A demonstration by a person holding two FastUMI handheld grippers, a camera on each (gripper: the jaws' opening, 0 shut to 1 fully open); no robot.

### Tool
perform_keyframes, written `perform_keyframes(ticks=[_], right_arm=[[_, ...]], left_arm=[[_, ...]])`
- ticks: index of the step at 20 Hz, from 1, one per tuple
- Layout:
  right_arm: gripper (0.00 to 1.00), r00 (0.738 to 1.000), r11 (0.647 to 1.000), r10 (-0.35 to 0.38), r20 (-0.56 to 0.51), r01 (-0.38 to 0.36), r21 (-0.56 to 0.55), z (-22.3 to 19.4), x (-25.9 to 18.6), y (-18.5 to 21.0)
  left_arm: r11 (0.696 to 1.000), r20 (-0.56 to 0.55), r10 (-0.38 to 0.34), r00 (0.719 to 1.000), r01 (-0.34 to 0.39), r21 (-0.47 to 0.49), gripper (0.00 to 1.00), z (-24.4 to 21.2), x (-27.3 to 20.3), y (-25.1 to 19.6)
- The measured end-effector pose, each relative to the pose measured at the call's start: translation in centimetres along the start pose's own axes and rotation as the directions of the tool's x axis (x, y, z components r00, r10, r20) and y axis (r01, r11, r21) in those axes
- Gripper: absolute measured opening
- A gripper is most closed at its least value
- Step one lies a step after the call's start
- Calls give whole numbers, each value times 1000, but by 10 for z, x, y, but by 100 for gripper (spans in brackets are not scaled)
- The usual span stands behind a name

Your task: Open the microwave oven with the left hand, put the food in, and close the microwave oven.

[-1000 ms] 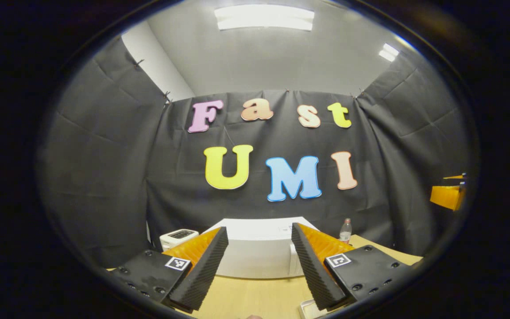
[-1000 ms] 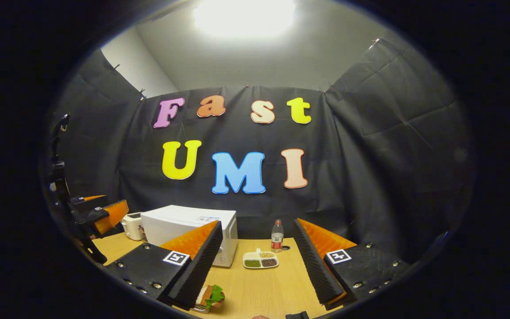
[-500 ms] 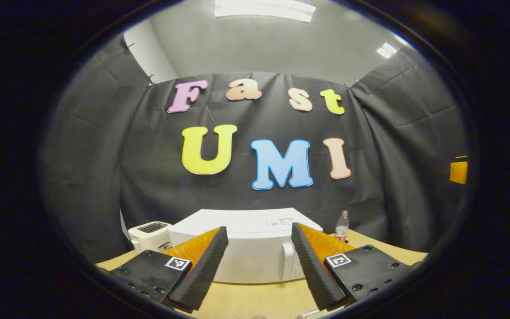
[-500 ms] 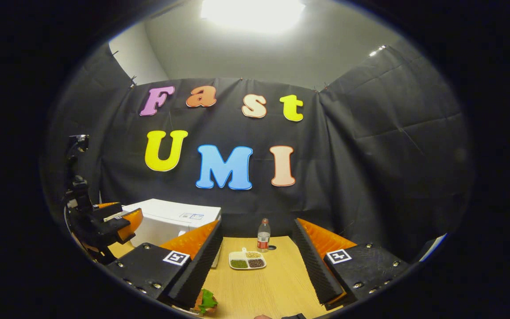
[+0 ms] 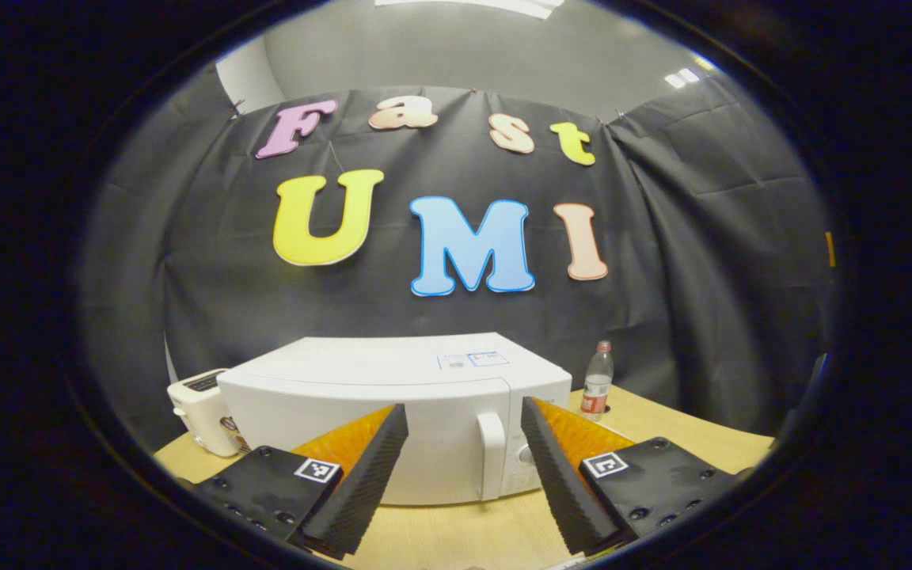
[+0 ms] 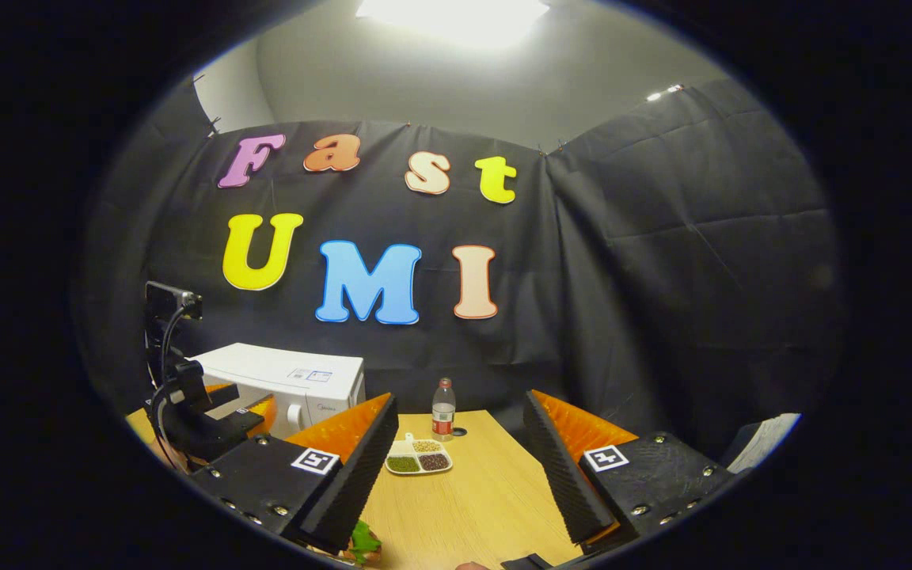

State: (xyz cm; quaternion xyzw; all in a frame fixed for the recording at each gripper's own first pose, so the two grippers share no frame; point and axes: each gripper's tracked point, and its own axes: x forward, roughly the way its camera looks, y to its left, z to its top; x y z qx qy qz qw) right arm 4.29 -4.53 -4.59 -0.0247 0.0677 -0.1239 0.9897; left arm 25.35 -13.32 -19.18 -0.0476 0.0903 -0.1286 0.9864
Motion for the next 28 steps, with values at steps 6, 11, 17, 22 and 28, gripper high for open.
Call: perform_keyframes(ticks=[6, 11, 17, 22, 28], right_arm=[[96, 998, 998, -67, -10, 67, -12, 4, -6, -10], [96, 993, 994, -107, -44, 105, -33, -7, -15, -19], [96, 992, 995, -91, -86, 88, -38, -17, -21, -14], [96, 994, 998, -62, -89, 59, -32, -17, -23, -8], [96, 997, 999, -25, -80, 23, -27, -12, -28, -10]], left_arm=[[999, -89, -39, 995, 40, 3, 100, -47, 37, -18], [998, -129, -46, 991, 50, 24, 96, -68, 59, -25], [999, -175, -53, 983, 54, 1, 74, -88, 69, -36], [1000, -175, -13, 984, 17, 19, 47, -88, 73, -30], [999, -232, -19, 972, 26, 29, 17, -87, 68, -30]])
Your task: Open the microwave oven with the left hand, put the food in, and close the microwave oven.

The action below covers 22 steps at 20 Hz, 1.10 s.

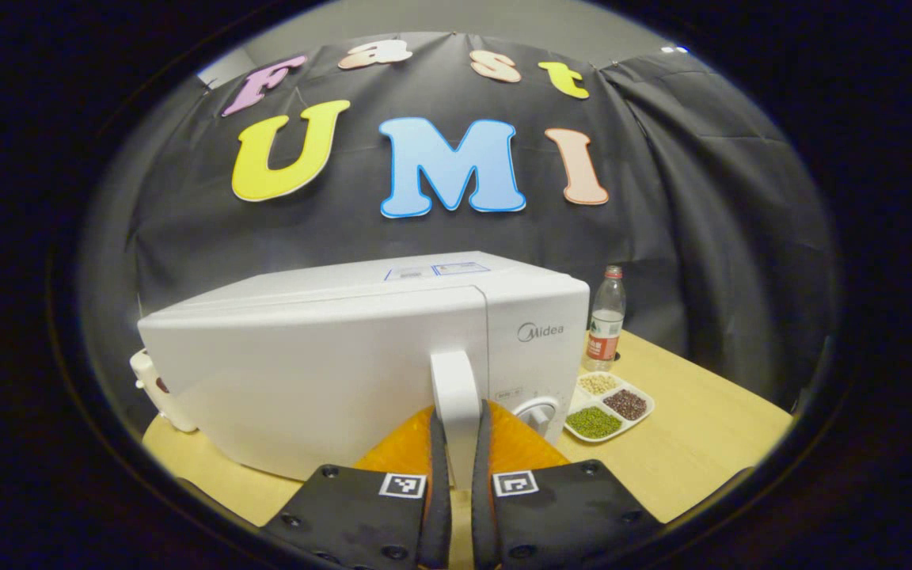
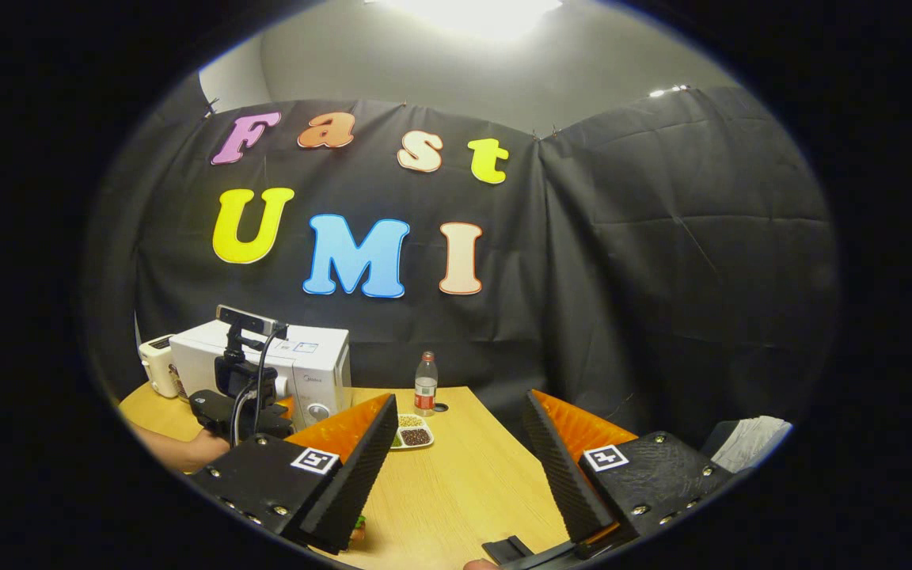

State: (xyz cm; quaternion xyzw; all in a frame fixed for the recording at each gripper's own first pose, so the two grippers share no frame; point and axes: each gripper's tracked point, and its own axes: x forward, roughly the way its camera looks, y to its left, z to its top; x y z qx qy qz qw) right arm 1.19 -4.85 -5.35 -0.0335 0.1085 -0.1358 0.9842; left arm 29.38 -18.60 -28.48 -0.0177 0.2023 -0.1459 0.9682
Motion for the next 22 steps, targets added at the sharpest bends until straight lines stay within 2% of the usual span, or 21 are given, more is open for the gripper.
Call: perform_keyframes(ticks=[3, 4, 6, 7, 9, 12, 17, 22], right_arm=[[96, 999, 999, 34, 6, -34, 9, 1, -2, -1], [96, 999, 999, 45, 8, -45, 7, 1, -2, -2], [96, 998, 998, 66, 18, -66, 3, 6, -2, -3], [96, 997, 997, 77, 27, -77, 3, 9, -3, -4], [96, 993, 995, 102, 51, -102, 6, 15, -4, -5], [96, 987, 989, 149, 58, -149, 1, 12, -7, -1], [96, 971, 974, 223, 82, -225, 19, 11, -22, 0], [96, 943, 947, 311, 118, -317, 41, 14, -37, 2]], left_arm=[[1000, -26, -1, 1000, 0, -18, 17, 2, -2, 0], [1000, -33, 4, 999, -5, -26, 19, 0, -3, 1], [999, -62, 17, 998, -20, -41, 14, -6, -11, -1], [998, -51, 27, 998, -29, -55, 14, -9, -23, 0], [999, 1, 36, 999, -36, -22, 13, -3, -43, 0], [998, -10, 50, 999, -50, -37, 13, -14, -63, 2], [996, -21, 82, 996, -83, -35, 17, -24, -106, 12], [987, -36, 153, 988, -155, -43, 13, -39, -154, 30]])
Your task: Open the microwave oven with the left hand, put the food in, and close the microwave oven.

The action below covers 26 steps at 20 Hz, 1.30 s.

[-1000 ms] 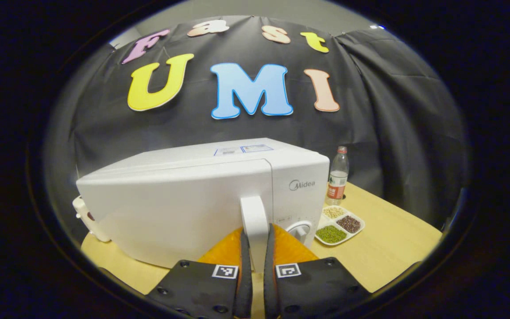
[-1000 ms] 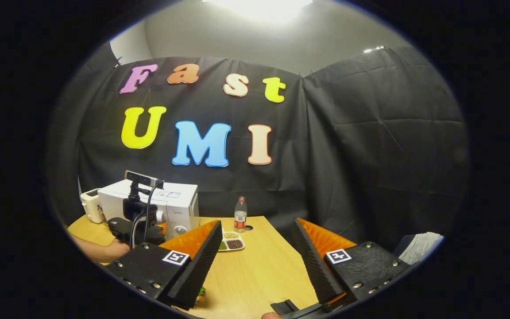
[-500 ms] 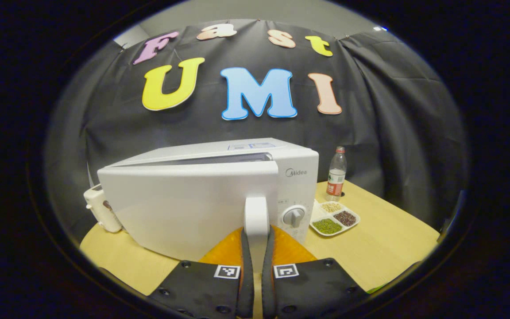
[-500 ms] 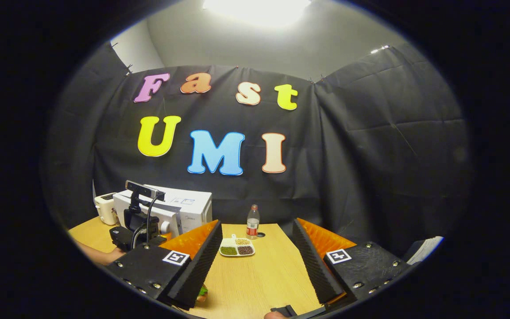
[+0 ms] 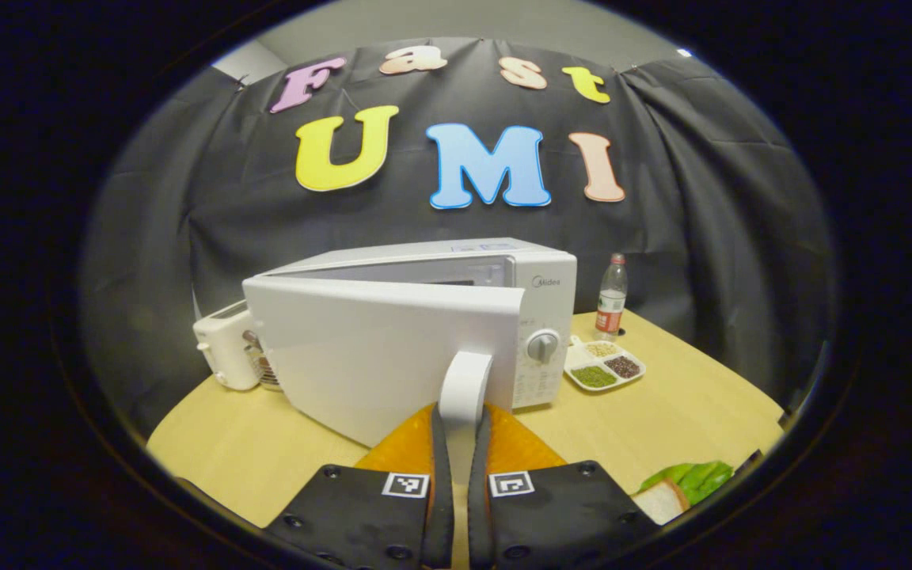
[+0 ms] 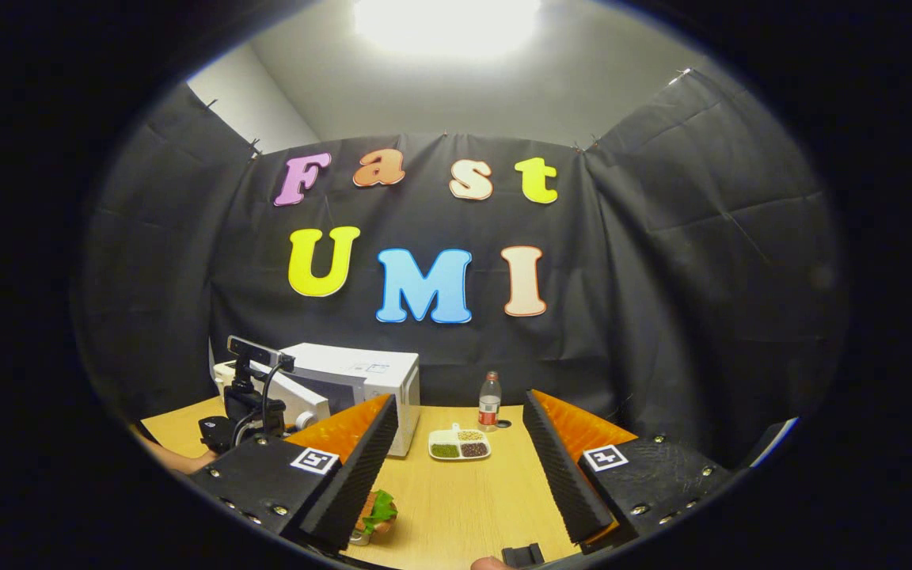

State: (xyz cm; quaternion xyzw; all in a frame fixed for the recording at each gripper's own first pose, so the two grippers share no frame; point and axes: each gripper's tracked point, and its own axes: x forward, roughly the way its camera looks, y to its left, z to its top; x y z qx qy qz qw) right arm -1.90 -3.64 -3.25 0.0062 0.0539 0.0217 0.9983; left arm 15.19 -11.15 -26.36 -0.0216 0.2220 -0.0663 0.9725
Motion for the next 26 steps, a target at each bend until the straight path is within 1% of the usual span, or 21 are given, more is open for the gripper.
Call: perform_keyframes(ticks=[4, 5, 6, 9, 10, 11, 17, 18, 19, 20, 26], right_arm=[[96, 997, 997, 72, 10, -72, -1, 4, -10, 7], [96, 996, 996, 84, 15, -84, 2, 7, -11, 9], [96, 995, 996, 93, 22, -93, 7, 9, -11, 11], [96, 993, 993, 117, 33, -118, 30, 11, -11, 24], [96, 992, 992, 124, 32, -125, 33, 10, -12, 29], [96, 991, 991, 127, 32, -128, 35, 11, -12, 35], [96, 991, 990, 130, 39, -131, 49, 18, -8, 78], [96, 991, 991, 126, 36, -127, 43, 17, -7, 84], [96, 992, 992, 122, 34, -124, 40, 17, -6, 92], [96, 992, 992, 120, 37, -122, 40, 19, -6, 100], [96, 994, 993, 100, 36, -101, 54, 16, -1, 145]], left_arm=[[998, -14, 58, 998, -58, -7, 13, -10, -29, 23], [997, -17, 72, 997, -72, -8, 15, -12, -35, 30], [996, -19, 85, 996, -85, -6, 13, -15, -43, 35], [994, -31, 108, 994, -109, -18, 16, -21, -62, 56], [993, -36, 112, 993, -113, -22, 13, -23, -68, 63], [993, -40, 112, 993, -113, -21, 13, -25, -74, 71], [996, -41, 83, 996, -84, -8, 13, -37, -102, 113], [997, -41, 75, 996, -76, -8, 11, -38, -105, 119], [998, -43, 66, 997, -66, -12, 16, -40, -109, 125], [998, -42, 55, 998, -55, -14, 13, -41, -112, 129], [1000, -42, -4, 999, 4, -6, 13, -48, -125, 166]])
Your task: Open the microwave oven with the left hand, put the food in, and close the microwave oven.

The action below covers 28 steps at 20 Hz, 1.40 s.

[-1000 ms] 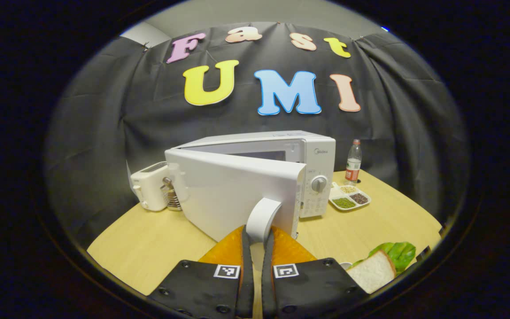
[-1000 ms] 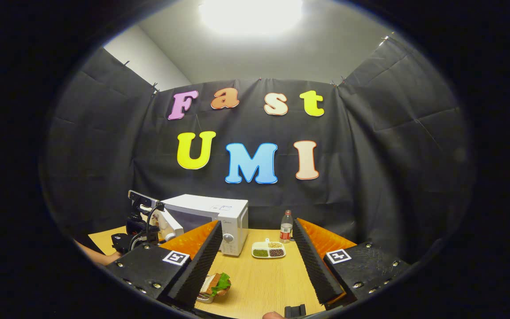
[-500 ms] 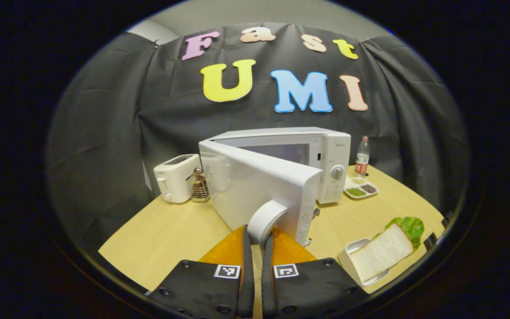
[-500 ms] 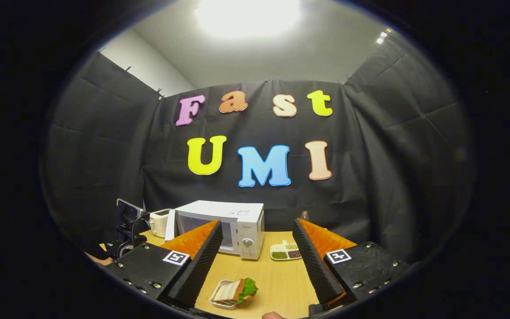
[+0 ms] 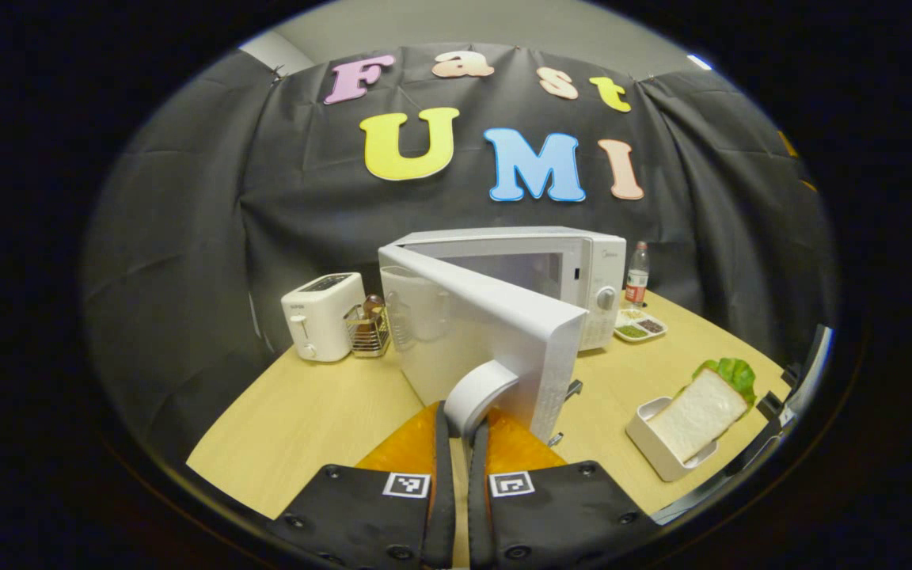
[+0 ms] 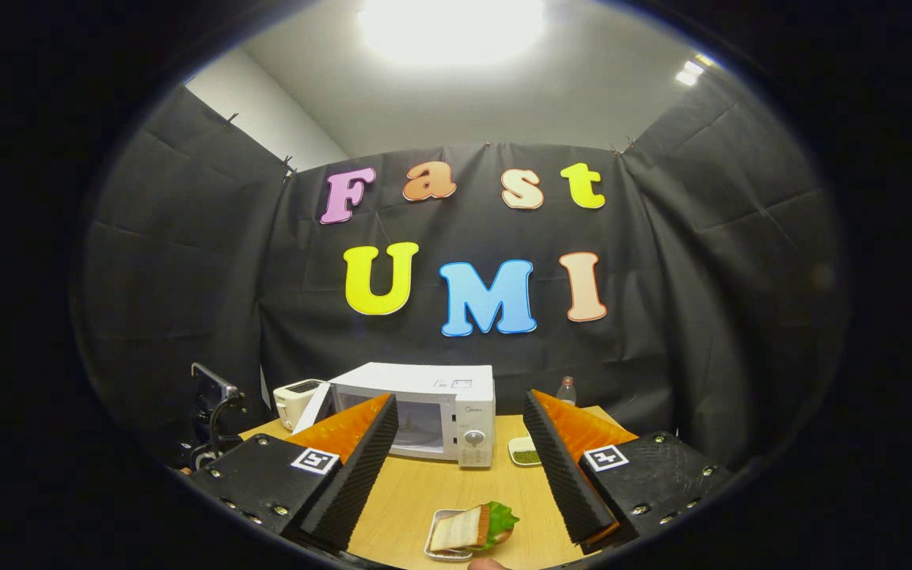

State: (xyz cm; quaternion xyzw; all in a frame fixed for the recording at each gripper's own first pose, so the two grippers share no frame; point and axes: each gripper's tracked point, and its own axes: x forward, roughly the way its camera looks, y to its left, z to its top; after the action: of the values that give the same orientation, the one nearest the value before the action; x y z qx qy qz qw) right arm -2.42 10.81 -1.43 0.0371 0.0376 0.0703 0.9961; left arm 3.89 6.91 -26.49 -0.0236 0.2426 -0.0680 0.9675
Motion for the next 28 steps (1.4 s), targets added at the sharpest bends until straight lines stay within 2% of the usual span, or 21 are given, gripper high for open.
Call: perform_keyframes(ticks=[5, 10, 13, 14, 15, 16, 19, 21, 25, 27, 28], right_arm=[[96, 1000, 1000, -27, -5, 27, 4, -5, 9, 24], [96, 999, 999, -49, -10, 49, -16, -8, 15, 36], [96, 999, 999, -34, -15, 34, -7, -6, 19, 37], [96, 999, 999, -31, -15, 31, -9, -5, 20, 36], [96, 999, 1000, -28, -26, 28, -12, -7, 23, 33], [96, 999, 1000, -20, -36, 19, -14, -9, 24, 32], [96, 998, 1000, -8, -70, 8, -3, -16, 31, 23], [96, 993, 1000, -6, -114, 7, 8, -29, 37, 12], [97, 971, 998, 21, -237, -5, 68, -67, 48, -4], [97, 953, 995, 50, -299, -23, 96, -88, 54, -12], [97, 944, 994, 59, -325, -27, 103, -99, 55, -17]], left_arm=[[1000, 4, -14, 1000, 14, 23, 16, -5, -8, 42], [1000, -3, 12, 1000, -12, 13, 14, -9, -16, 80], [999, 0, 19, 1000, -19, -40, 22, -10, -22, 90], [998, 7, 41, 999, -41, -40, 21, -12, -26, 94], [997, 15, 62, 998, -62, -39, 34, -11, -32, 98], [996, 28, 82, 996, -80, -45, 25, -10, -39, 101], [991, 63, 121, 991, -117, -68, 80, 3, -64, 106], [987, 107, 155, 982, -150, -55, 99, 19, -86, 110], [981, 203, 195, 960, -189, -48, 94, 65, -124, 102], [980, 239, 198, 951, -188, -63, 99, 83, -135, 91], [979, 254, 202, 946, -190, -71, 96, 90, -141, 88]])
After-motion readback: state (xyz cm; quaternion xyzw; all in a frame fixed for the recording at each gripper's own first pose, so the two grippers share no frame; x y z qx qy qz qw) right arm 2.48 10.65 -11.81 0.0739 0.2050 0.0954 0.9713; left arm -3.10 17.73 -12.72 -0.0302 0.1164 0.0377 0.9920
